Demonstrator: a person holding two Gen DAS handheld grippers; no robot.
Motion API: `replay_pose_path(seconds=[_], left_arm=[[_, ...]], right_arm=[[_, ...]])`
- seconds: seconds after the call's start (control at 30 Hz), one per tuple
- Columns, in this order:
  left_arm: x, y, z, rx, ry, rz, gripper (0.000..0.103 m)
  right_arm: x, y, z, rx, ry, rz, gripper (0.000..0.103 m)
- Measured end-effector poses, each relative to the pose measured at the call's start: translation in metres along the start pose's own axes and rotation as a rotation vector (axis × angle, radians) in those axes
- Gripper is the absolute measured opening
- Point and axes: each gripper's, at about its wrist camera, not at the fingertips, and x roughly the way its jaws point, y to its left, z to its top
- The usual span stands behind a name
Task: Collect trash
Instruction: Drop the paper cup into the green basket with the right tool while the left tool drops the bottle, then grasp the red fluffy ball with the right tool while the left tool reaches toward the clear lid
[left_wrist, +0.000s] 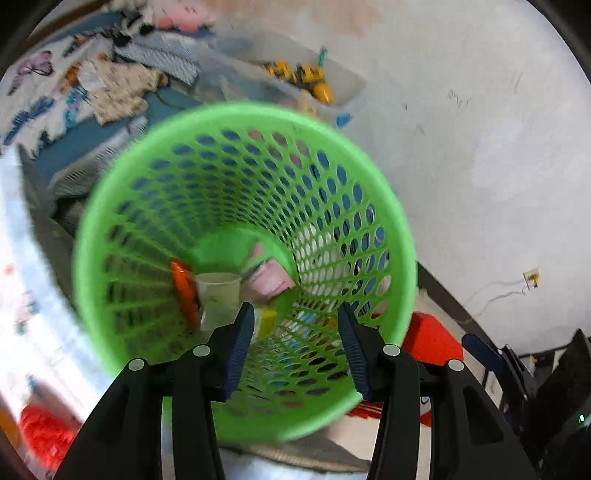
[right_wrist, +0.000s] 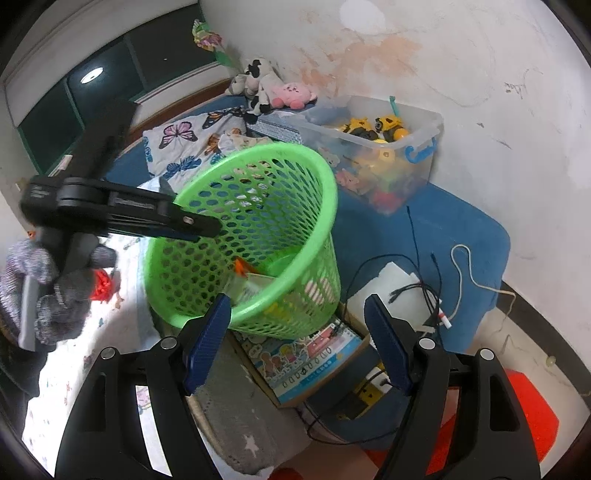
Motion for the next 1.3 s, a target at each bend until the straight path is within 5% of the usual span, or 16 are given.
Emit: replay_pose_path(seconds=[0.2,0.63,0.9,1.3], left_arm=[[-0.084,0.011,-0.046,-0.029,-0.157,0.095,0.058],[-0.209,0.085,-0.183,-0.238,-0.347,0.225,0.059],[-0.244,0.126,-0.249,-0.333,-0.399,0.343,0.059],[-0.237,0.17,-0.322,-0.416,-0.353,0.427,0.062]], right_arm=[[-0.012,0.025,0.004,-0.044,-0.019,0.063,0.075],[0.001,0.128,-0.007,-0.21,0.043,0.248,0.075],[0.029,0.184,-0.008,-0.283,0.089,0.313,0.075],[0.094,0.247,0.002,-0.348,0.155,0.363,0.074]])
